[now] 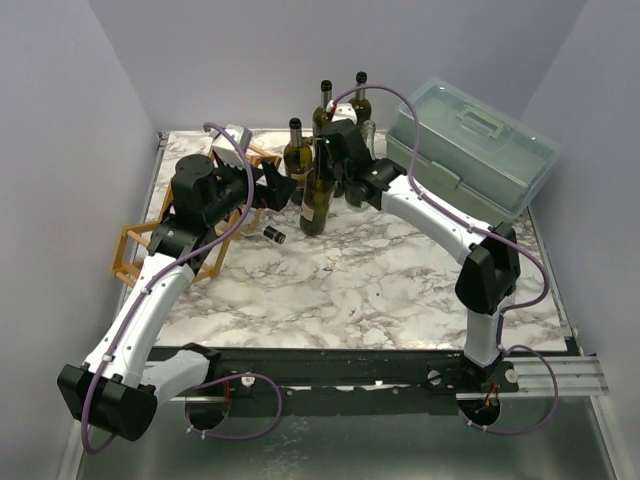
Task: Put the wine bottle on the wine rack
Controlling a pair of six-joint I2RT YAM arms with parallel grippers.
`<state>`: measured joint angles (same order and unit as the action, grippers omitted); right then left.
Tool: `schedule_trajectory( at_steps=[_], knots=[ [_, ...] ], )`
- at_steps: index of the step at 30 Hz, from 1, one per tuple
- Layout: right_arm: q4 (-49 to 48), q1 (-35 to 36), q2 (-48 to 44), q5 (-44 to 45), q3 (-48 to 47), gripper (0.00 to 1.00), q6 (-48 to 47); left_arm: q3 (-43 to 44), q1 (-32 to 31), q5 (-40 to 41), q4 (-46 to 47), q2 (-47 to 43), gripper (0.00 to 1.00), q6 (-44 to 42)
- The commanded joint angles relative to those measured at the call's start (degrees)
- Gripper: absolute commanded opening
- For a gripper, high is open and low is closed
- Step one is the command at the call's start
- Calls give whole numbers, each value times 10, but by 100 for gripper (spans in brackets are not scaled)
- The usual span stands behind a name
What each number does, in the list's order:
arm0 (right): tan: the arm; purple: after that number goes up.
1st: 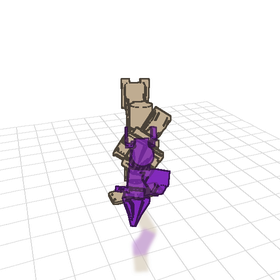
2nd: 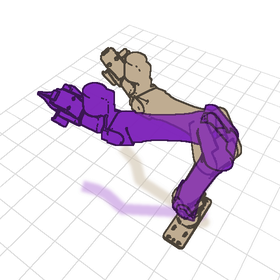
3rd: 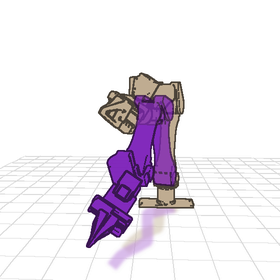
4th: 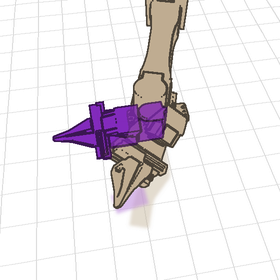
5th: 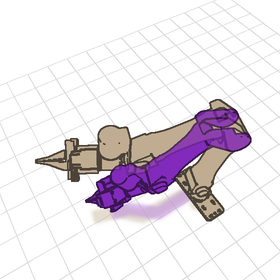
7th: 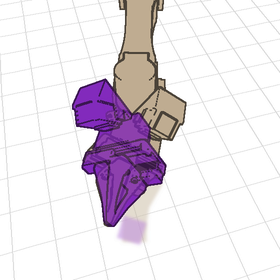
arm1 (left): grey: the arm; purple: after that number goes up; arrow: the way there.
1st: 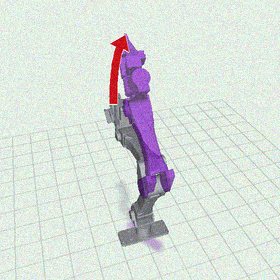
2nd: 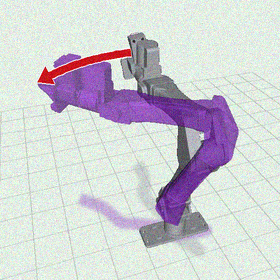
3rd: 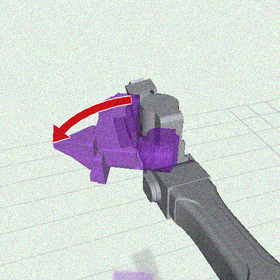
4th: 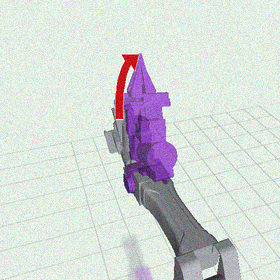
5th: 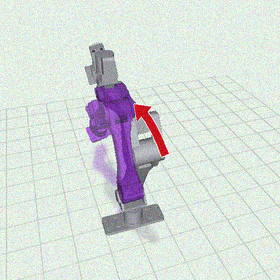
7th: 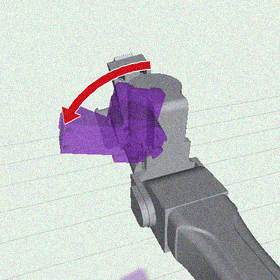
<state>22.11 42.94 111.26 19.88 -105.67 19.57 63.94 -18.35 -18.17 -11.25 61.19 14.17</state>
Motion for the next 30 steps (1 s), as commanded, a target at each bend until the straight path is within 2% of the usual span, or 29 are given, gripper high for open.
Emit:
schedule_trajectory(
  at_steps=[1, 2, 8, 12, 19, 21, 27, 30],
  knots=[
    [-3, 3, -35, -1, 62, 5, 36, -11, -13, 5, 15, -7, 95, -11],
    [-7, 4, -51, 0, 82, 1, 46, -13, -17, 7, 16, -7, 95, -11],
    [-50, -2, -166, -42, 214, 1, 146, -17, -37, 5, 24, 3, 95, -12],
    [-83, -9, -259, -33, 322, 1, 196, -28, -49, -2, 40, 17, 95, -9],
    [-68, -37, -374, -41, 401, 1, 235, -57, -86, -27, 89, 43, 95, -20],
    [-62, -41, -399, -48, 417, 1, 242, -70, -121, -8, 94, 41, 95, -58],
    [-66, -58, -460, -87, 462, 1, 289, -140, -212, 116, 148, 7, 98, -171],
    [-86, -60, -484, -112, 484, 1, 318, -150, -240, 129, 162, 16, 98, -178]
  ],
)
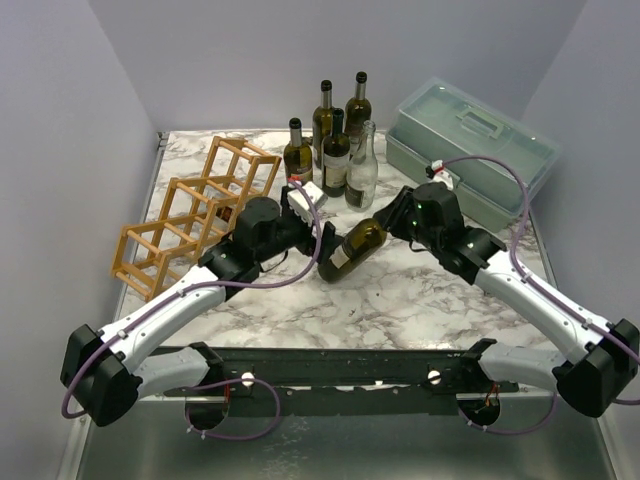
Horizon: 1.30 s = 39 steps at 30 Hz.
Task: Put the wine bottle on the wine rack
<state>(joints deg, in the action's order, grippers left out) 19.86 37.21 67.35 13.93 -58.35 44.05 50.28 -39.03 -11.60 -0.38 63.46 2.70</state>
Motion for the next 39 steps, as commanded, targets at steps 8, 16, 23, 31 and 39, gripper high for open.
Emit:
schedule_trajectory(
  at_steps=[8, 16, 23, 31, 39],
  knots=[
    [-74, -5, -72, -96, 27, 1, 121, -26, -81, 59, 66, 24, 99, -84],
    [-85, -5, -93, -117, 43, 1, 161, -36, -89, 50, 69, 28, 99, -114],
    [-75, -4, -112, -131, 29, 0, 168, -30, -93, -9, 39, 32, 99, -129],
    [-57, -4, -131, -129, 20, 1, 158, -20, -92, -77, 12, 49, 99, -122],
    [-67, -4, -159, -136, 30, 1, 188, -9, -93, 12, 11, 72, 99, -131]
  ],
)
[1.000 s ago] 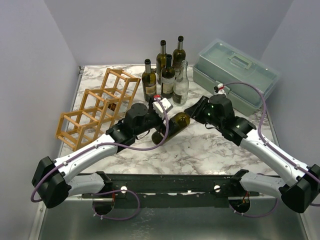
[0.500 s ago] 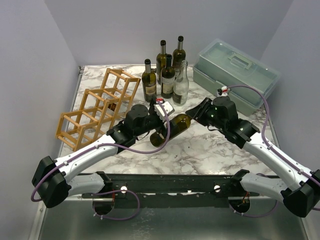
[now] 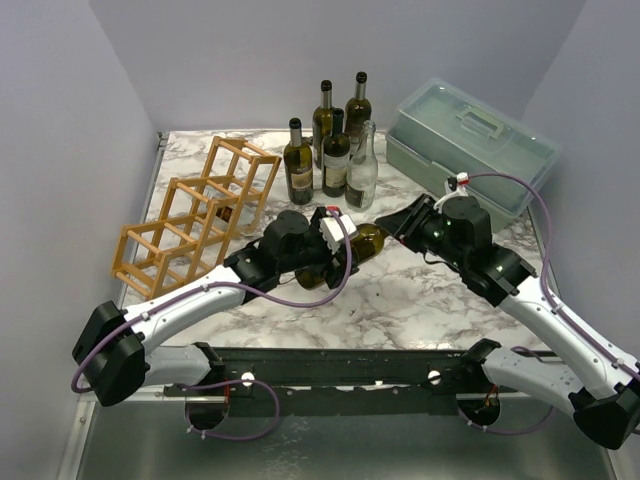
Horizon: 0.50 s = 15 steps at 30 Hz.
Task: Put the wine bottle on the wine rack
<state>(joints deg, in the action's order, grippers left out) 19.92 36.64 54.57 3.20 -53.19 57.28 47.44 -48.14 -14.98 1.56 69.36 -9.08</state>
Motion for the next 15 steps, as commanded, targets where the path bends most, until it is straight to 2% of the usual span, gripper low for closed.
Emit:
schedule_trajectory(
  at_steps=[1, 5, 8, 11, 12, 13, 15],
  knots=[
    [-73, 1, -35, -29, -18, 1, 60, 20, -2, 51, -9, 15, 98, -15],
    [-89, 1, -43, -54, -1, 1, 75, 23, -3, 61, -8, 14, 90, -22],
    [-93, 1, -47, -66, 10, 1, 80, 25, -2, 66, -9, 11, 75, -28],
    [-84, 2, -51, -76, 13, 1, 50, 23, -2, 91, -8, 2, 34, -46],
    [-71, 2, -55, -73, 13, 1, 32, 22, -2, 101, -9, -3, 24, -55],
    [-61, 1, -59, -70, 16, 8, 9, 19, -3, 112, -9, -6, 12, -67],
    [-33, 1, -69, -64, 20, 26, -41, 14, -6, 131, -9, -16, 2, -88]
  ],
)
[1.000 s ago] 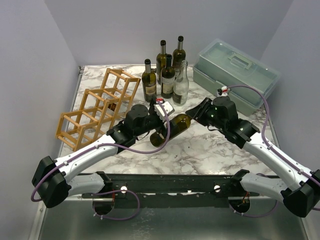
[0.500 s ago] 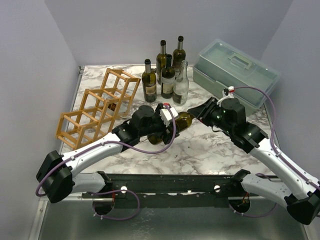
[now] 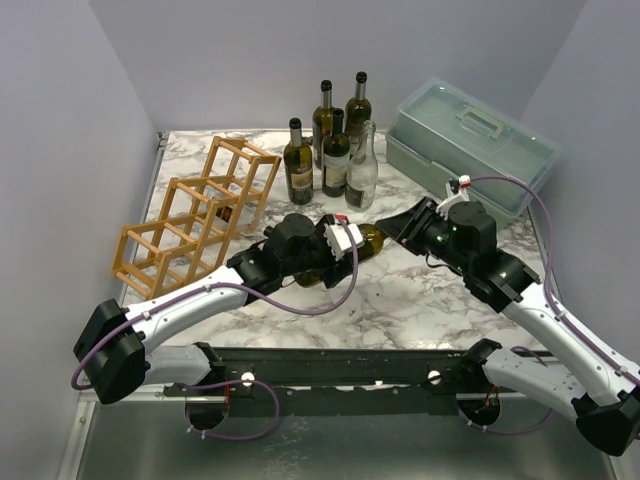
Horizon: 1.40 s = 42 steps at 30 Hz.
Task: Put the wine bottle on the wine rack
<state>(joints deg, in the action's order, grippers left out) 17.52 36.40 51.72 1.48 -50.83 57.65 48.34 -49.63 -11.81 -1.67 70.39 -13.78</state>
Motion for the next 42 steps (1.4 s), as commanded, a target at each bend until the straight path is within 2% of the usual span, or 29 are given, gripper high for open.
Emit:
schedule_trajectory(
  at_steps=[1, 2, 4, 6, 9, 13, 17, 23, 26, 30, 42],
  knots=[
    [13, 4, -44, -43, -5, 35, -68, 1, 7, 105, 24, -31, 0, -52],
    [36, 4, -46, -40, -9, 43, -99, -3, 5, 109, 24, -36, 0, -64],
    [83, 3, -44, -50, -25, 70, -158, -13, -3, 109, 22, -43, 0, -89],
    [142, 3, -33, -55, -60, 85, -210, -20, -12, 109, 20, -48, 0, -110],
    [222, 3, -14, -42, -116, 99, -277, -22, -18, 96, 1, -51, 0, -133],
    [290, 3, 10, -47, -170, 100, -370, -20, -21, 34, -28, -63, 0, -146],
    [326, 4, 43, -125, -196, 100, -428, -40, -22, -36, -56, -91, 0, -189],
    [384, 4, 97, -213, -200, 100, -485, -55, -23, -42, -95, -124, 0, -244],
    [370, 4, 92, -250, -185, 100, -490, -53, -23, -45, -118, -125, 0, -260],
    [363, 6, 104, -347, -169, 98, -501, -47, -23, -48, -143, -123, 0, -273],
    [338, 37, 156, -368, -135, 85, -506, -50, -24, -77, -163, -139, 0, -287]
  ],
)
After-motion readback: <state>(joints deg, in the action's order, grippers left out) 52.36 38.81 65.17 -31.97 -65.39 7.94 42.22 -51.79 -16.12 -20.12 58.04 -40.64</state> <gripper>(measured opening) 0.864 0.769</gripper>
